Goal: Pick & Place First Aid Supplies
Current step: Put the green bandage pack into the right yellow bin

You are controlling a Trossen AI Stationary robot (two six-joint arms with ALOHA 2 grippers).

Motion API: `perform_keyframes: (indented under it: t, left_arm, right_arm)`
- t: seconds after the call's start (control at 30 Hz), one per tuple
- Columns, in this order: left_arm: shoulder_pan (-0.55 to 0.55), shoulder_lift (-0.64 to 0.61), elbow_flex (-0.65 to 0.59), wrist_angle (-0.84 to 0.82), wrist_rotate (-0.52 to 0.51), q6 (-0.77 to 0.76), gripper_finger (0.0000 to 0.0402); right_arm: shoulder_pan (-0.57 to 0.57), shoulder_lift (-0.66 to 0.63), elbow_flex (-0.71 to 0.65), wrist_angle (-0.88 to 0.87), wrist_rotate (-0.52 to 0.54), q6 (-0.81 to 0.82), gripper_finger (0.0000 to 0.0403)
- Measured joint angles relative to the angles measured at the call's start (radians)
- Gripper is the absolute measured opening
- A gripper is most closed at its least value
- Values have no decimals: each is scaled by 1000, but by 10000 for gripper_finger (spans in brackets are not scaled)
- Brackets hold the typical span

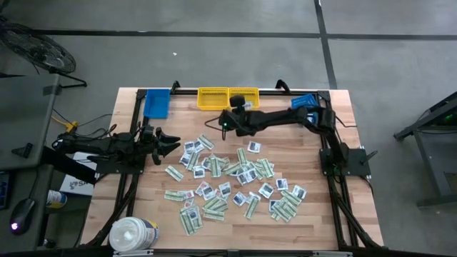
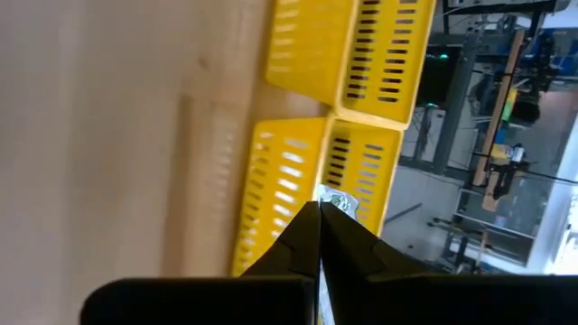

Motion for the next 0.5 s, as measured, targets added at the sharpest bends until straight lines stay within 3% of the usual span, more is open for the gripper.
perform_keyframes:
  t: [0.5]
  left_arm:
    - [0,0,0,0,0,0,161]
  right_arm:
    - [-150,0,0,90,-194,-107,0]
